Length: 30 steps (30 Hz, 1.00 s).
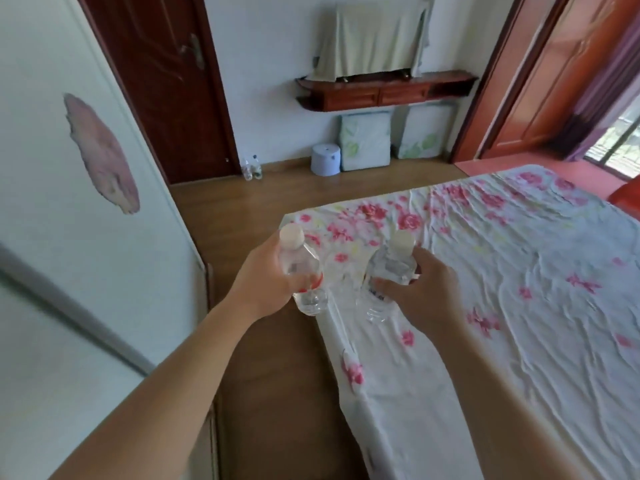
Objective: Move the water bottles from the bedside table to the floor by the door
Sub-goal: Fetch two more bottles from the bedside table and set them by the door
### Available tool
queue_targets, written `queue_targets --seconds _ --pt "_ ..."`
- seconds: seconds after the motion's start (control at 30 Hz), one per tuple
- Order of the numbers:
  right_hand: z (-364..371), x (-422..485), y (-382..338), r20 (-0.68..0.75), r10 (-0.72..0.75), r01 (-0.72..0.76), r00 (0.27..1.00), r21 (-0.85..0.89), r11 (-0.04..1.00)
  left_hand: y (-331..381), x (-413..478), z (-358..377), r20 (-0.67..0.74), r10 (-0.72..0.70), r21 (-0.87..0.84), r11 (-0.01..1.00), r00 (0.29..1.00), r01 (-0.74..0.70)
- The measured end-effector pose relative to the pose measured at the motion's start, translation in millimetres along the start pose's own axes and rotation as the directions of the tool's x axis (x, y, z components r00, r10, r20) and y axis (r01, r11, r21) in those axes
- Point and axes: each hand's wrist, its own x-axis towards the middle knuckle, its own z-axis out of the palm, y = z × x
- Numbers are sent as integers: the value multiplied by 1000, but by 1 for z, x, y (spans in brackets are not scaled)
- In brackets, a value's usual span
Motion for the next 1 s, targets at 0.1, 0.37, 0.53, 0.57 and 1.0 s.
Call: queue_targets --seconds 0.1,0.37,0.53,0.57,1.0 --pt "38 20 -34 36 -83 83 996 -13 996 -32 9 -36 -47 -22 16 1000 999 23" --pt "100 61 -97 128 -190 191 973 4 982 -73 24 -99 -194 -100 11 995 976 104" --pt "139 100 -121 178 -239 238 954 30 971 -101 41 -124 -225 -187 -40 982 956 182" --pt "149 110 -123 190 -241 237 952 47 970 -108 47 -127 -221 -205 -40 979 954 201" --pt "221 289 -154 299 -290 261 909 136 956 -154 203 -157 -254 -313 2 946 915 324"
